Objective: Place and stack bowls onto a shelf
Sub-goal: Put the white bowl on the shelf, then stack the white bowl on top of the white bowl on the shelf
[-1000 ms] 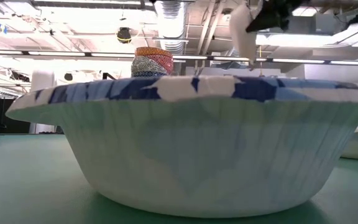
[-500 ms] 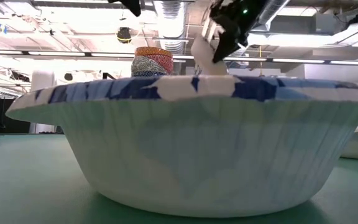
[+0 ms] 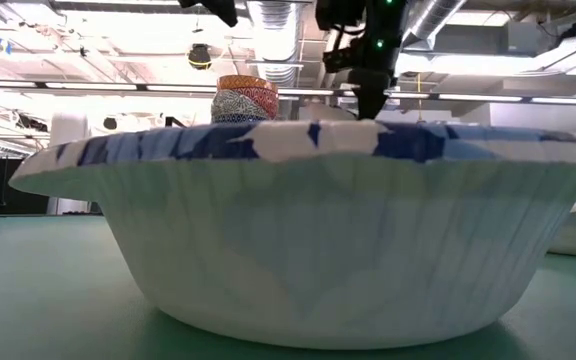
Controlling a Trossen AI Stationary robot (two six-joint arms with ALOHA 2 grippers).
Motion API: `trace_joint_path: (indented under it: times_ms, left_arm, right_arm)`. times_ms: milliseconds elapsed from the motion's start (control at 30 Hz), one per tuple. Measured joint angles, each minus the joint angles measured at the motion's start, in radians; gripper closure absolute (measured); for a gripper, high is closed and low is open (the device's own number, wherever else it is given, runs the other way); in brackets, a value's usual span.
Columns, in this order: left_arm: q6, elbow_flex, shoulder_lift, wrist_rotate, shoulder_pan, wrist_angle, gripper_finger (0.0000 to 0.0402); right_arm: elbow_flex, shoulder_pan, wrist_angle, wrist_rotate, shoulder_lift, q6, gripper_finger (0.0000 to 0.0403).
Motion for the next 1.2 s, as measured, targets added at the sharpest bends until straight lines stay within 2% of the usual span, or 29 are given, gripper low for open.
trace_joint_path:
  times_ms: [167, 400, 567, 767, 933, 1100, 1200]
  left_arm:
    - [-0.001, 0.0, 0.0, -0.001, -0.001, 0.03, 0.0369]
    - [-0.05, 0.0, 0.0, 0.013, -0.001, 0.072, 0.0369]
    - [-0.125, 0.0, 0.001, 0.021, -0.048, 0.077, 0.0369]
    - [-0.209, 0.0, 0.036, -0.033, -0.151, 0.109, 0.0369]
    - [-0.266, 0.0, 0.096, -0.082, -0.234, 0.129, 0.0352]
    - [-0.292, -0.001, 0.179, -0.056, -0.3, 0.134, 0.032]
    - [-0.282, -0.001, 0.22, 0.021, -0.326, 0.137, 0.03]
  right_arm:
    - [-0.001, -0.022, 0.003, -0.005, -0.014, 0.103, 0.0305]
    - [-0.001, -0.026, 0.081, -0.041, -0.116, 0.102, 0.0223]
    - [-0.001, -0.029, 0.126, -0.139, -0.212, 0.143, 0.0182]
    - [-0.103, -0.044, 0.289, -0.387, -0.346, 0.329, 0.0176]
    - [-0.309, 0.039, 0.475, -0.504, -0.45, 0.46, 0.0179]
    - [-0.512, 0.207, 0.642, -0.505, -0.495, 0.643, 0.0179]
    - [-0.577, 0.316, 0.699, -0.436, -0.479, 0.747, 0.0179]
